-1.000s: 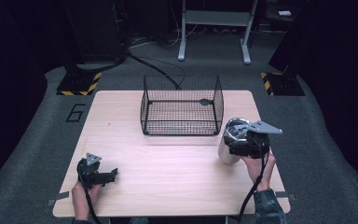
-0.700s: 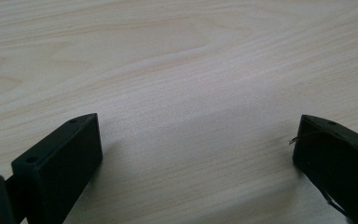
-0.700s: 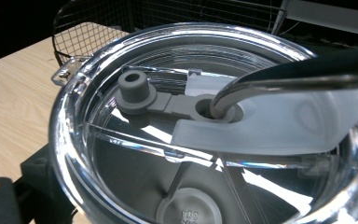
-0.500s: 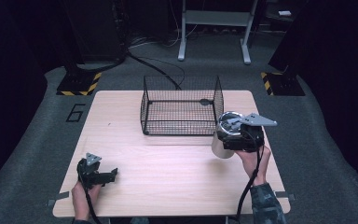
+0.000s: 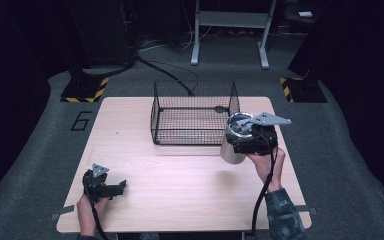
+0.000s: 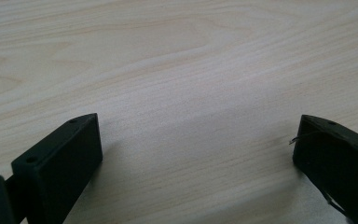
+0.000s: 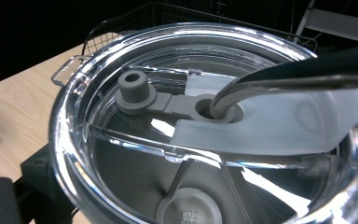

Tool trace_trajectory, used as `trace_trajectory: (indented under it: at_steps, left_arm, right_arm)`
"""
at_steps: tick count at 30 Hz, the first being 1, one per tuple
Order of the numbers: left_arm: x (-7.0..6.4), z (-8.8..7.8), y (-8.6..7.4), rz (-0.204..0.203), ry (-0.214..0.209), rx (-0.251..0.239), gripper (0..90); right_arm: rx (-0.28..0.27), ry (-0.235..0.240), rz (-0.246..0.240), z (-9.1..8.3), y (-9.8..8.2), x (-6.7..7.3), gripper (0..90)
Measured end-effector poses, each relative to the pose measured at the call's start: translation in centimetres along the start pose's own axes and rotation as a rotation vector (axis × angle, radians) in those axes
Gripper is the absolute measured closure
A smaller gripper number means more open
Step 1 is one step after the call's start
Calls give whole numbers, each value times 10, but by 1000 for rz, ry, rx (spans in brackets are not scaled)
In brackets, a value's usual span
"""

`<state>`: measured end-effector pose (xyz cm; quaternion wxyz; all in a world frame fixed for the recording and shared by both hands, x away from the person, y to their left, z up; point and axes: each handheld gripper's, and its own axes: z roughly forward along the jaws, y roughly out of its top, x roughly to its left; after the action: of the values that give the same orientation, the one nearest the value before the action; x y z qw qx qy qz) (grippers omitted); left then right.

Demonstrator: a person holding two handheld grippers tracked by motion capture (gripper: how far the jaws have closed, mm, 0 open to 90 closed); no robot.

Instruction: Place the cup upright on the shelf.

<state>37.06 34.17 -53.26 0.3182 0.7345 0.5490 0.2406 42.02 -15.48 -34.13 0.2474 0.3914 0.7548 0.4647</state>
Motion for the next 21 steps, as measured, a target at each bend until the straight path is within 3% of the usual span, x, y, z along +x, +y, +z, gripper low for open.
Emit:
trace_trajectory:
  at_steps: [10,21]
  left_arm:
    - [0,0,0,-1,0,-1,11]
    - [0,0,0,0,0,-1,11]
  right_arm:
    - [-7,30,-8,6,19,2,36]
    - [-9,48,-36,19,60,6,37]
